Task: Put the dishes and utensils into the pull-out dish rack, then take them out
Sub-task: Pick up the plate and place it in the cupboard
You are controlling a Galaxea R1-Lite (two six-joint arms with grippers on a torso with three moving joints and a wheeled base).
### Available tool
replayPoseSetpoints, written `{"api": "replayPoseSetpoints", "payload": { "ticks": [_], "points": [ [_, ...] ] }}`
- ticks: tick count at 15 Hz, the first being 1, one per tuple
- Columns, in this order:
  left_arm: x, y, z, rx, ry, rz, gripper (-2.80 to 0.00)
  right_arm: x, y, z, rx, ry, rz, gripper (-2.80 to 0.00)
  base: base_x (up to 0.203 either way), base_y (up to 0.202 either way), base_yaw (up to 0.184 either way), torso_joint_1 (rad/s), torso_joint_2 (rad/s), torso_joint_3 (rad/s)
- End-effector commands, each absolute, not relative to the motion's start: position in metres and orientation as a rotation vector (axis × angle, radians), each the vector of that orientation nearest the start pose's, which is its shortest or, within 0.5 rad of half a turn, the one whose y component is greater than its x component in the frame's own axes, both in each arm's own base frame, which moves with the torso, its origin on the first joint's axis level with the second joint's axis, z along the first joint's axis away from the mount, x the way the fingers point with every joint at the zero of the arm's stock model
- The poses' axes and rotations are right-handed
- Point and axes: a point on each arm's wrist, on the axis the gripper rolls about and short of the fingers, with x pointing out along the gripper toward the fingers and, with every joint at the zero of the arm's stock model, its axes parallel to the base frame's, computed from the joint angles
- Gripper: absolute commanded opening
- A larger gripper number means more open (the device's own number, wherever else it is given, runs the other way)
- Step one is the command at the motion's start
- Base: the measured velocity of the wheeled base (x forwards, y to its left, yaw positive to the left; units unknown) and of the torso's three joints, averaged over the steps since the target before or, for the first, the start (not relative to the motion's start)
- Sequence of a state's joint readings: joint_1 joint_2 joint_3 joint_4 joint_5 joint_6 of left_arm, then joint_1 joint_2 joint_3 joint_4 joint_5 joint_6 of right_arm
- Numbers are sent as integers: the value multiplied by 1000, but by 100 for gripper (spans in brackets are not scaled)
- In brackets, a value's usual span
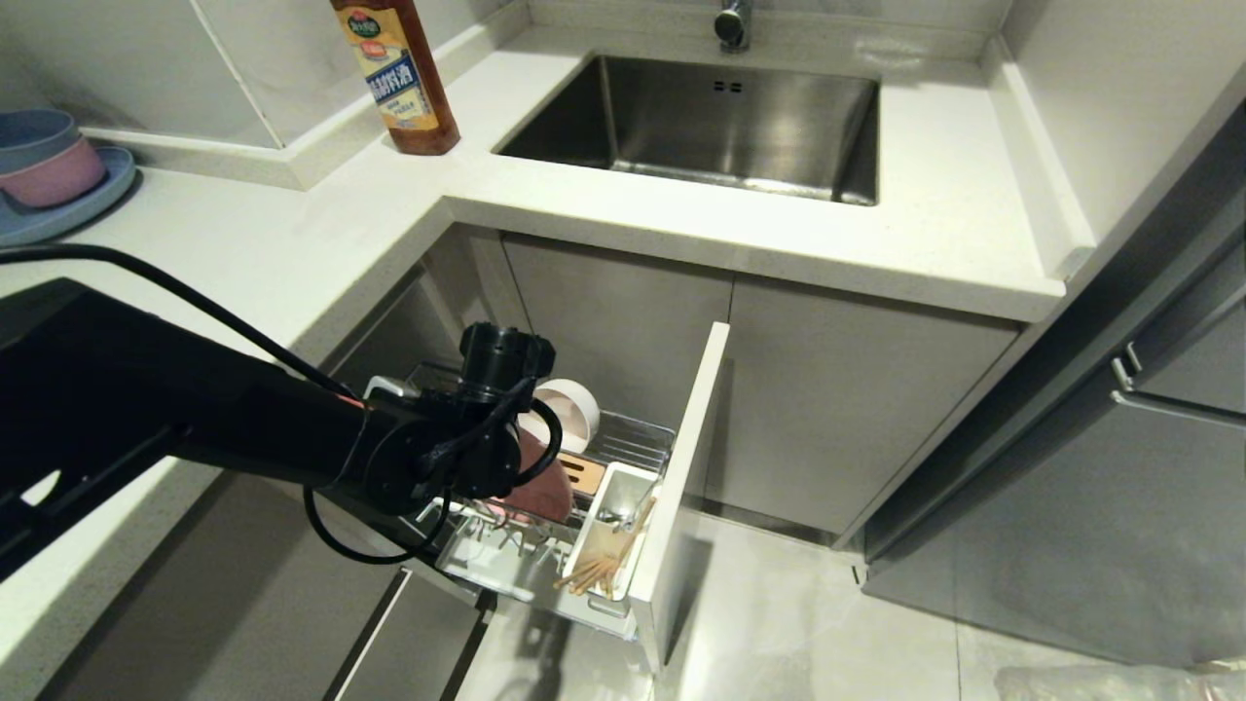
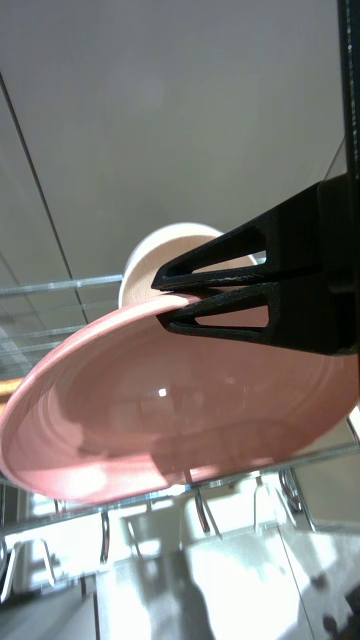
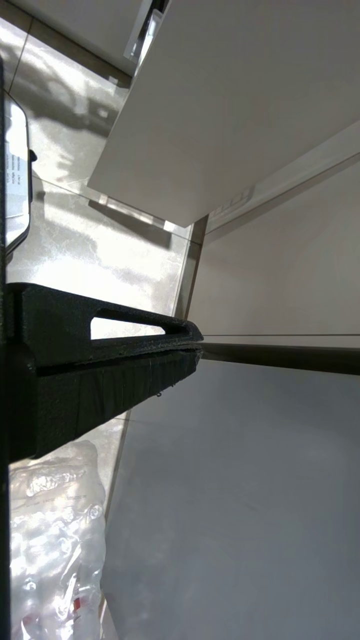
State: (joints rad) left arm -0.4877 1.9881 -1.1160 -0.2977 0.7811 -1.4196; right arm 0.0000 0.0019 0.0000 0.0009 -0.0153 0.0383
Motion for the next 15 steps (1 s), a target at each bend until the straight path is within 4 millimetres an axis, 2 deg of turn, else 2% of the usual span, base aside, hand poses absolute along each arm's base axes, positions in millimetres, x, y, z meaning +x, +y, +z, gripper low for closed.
{"api": "replayPoseSetpoints", "payload": {
  "ticks": [1,8,15],
  "points": [
    [337,-161,133,-1039,177,552,-280,-23,0,75,38,3,-15,-280,0,0,0,0,0,0],
    [342,-162,130,-1051,171,555,-280,-22,0,75,38,4,-15,-280,0,0,0,0,0,0],
    [353,-161,115,-1039,184,584,-280,-22,0,75,38,5,-15,-280,0,0,0,0,0,0]
  ]
}}
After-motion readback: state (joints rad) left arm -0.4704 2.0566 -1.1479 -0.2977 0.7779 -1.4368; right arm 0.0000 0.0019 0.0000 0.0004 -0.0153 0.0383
